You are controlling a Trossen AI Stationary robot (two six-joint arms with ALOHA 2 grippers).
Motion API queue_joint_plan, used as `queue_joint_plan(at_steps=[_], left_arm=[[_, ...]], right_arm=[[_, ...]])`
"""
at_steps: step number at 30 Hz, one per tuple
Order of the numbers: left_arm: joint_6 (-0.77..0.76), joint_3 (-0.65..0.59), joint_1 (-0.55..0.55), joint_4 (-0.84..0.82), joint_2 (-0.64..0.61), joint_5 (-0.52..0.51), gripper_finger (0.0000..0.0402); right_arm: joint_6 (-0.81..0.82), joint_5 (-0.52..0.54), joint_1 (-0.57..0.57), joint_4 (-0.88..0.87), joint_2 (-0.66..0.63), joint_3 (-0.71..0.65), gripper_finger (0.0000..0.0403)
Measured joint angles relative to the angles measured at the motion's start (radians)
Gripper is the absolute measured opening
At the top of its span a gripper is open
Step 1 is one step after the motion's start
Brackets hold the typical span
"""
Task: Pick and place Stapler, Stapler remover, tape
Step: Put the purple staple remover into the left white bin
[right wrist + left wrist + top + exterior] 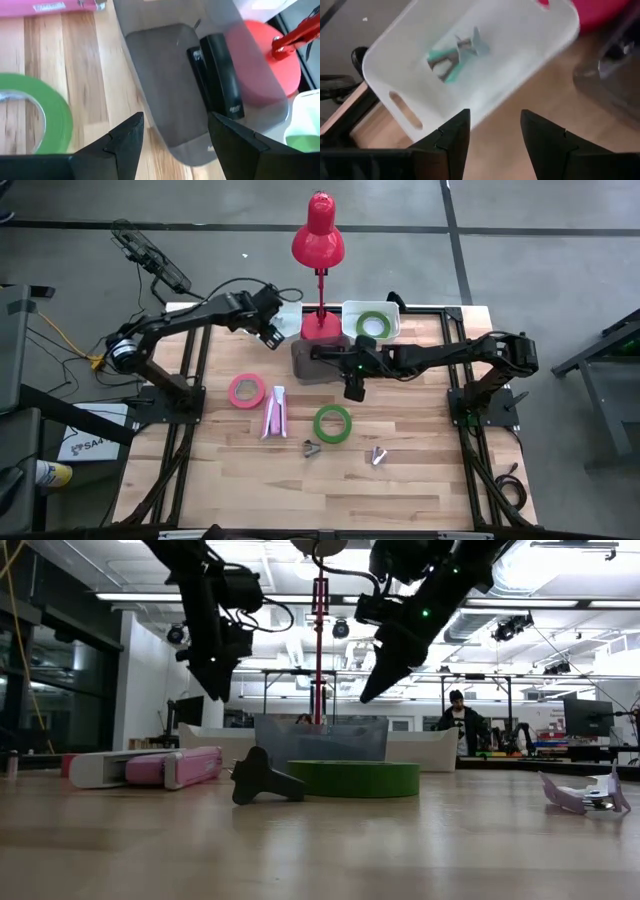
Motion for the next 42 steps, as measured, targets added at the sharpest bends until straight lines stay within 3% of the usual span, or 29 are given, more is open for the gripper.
queue_joint_plan(at_steps=[6, 15, 22, 28, 35, 42], left_arm=[[-0.044, 0.000, -0.099, -0.110, -0.028, -0.067, 0.0170], [-0.149, -0.001, -0.260, -0.254, -0.051, -0.149, 0.0170], [-0.236, -0.001, -0.388, -0.293, -0.051, -0.177, 0.0170], [-0.285, -0.001, -0.472, -0.295, -0.051, -0.177, 0.0170], [-0.336, -0.001, -0.544, -0.297, -0.050, -0.185, 0.0170], [-0.406, -0.001, -0.613, -0.314, -0.050, -0.184, 0.0170]], right_arm=[[-0.003, -0.018, 0.001, -0.072, 0.000, 0.000, 0.0213], [-0.041, -0.205, 0.002, -0.205, 0.000, 0.000, 0.0213], [-0.101, -0.269, 0.032, -0.385, 0.000, 0.036, 0.0213], [-0.194, -0.289, 0.105, -0.537, -0.001, 0.133, 0.0210], [-0.405, -0.309, 0.233, -0.583, -0.001, 0.136, 0.0210], [-0.392, -0.239, 0.372, -0.582, 0.007, 0.136, 0.0226]])
